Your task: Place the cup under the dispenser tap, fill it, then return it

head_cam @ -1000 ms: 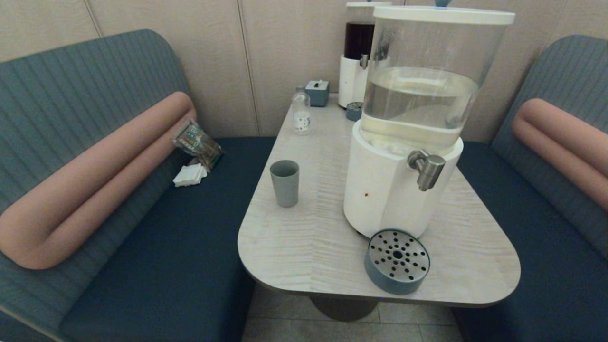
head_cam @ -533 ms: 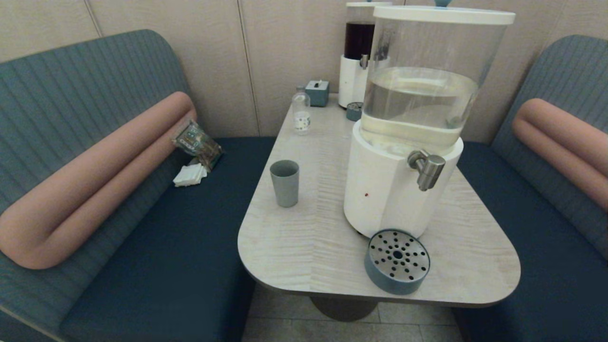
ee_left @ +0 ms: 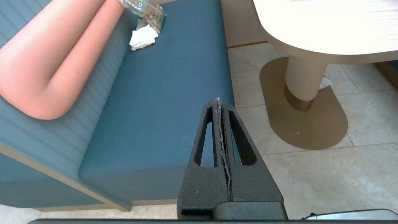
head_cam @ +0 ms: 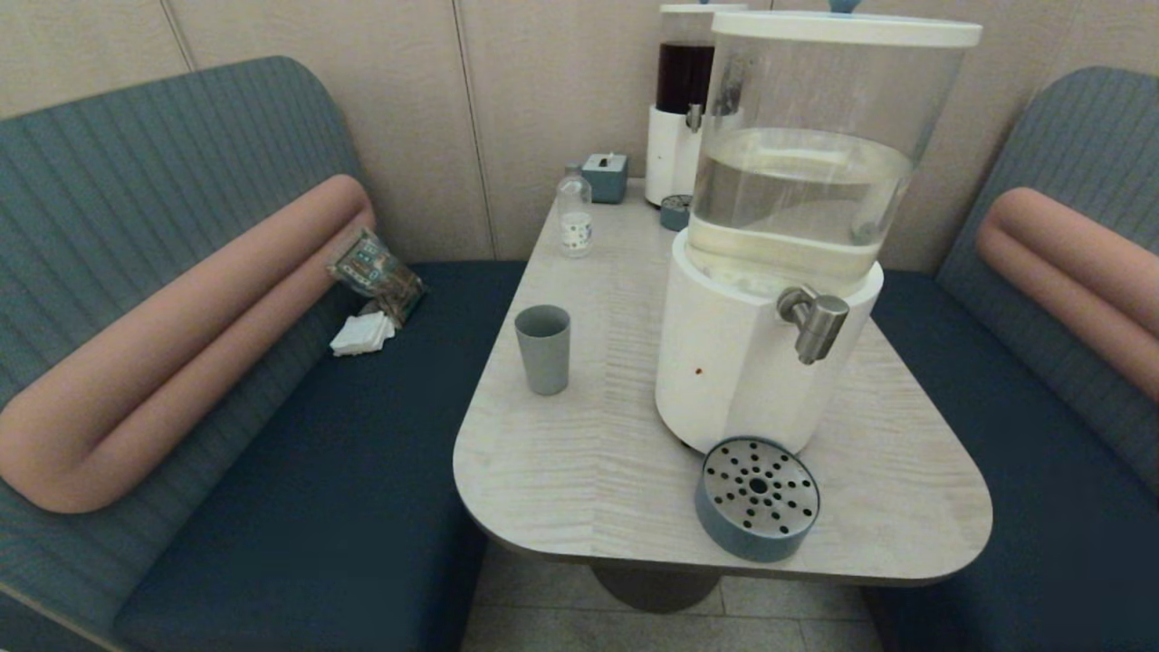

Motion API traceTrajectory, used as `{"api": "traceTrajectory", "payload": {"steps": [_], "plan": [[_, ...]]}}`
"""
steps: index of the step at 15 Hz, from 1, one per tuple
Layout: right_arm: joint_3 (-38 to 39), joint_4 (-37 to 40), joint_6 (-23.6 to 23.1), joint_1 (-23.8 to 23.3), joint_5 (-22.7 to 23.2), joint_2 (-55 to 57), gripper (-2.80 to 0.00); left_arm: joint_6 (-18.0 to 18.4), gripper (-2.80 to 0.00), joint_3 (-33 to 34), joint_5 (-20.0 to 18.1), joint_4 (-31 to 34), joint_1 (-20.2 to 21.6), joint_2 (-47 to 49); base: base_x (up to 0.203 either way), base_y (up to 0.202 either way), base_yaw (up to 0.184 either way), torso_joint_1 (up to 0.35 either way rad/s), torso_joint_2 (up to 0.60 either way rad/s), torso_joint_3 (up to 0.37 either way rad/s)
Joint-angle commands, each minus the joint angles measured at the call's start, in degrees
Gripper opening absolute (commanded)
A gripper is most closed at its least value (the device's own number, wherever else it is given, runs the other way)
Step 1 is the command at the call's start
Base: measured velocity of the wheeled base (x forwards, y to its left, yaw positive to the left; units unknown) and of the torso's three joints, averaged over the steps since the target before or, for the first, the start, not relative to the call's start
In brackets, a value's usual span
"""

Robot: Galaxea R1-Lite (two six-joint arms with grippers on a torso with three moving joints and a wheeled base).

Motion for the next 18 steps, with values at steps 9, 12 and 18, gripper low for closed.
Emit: {"api": "traceTrajectory", "payload": {"steps": [9, 12, 18], "plan": [[0.0, 0.0, 0.0, 0.0, 0.0, 0.0, -2.80, -0.3, -2.80, 0.0, 0.0, 0.1, 0.0, 0.2, 0.000, 0.000, 0.000, 0.000, 0.00, 0.000], [0.0, 0.0, -0.1, 0.0, 0.0, 0.0, -2.80, -0.3, -2.80, 0.0, 0.0, 0.1, 0.0, 0.2, 0.000, 0.000, 0.000, 0.000, 0.00, 0.000], [0.0, 0.0, 0.0, 0.0, 0.0, 0.0, -2.80, -0.3, -2.80, 0.0, 0.0, 0.0, 0.0, 0.2, 0.000, 0.000, 0.000, 0.000, 0.00, 0.000]]}}
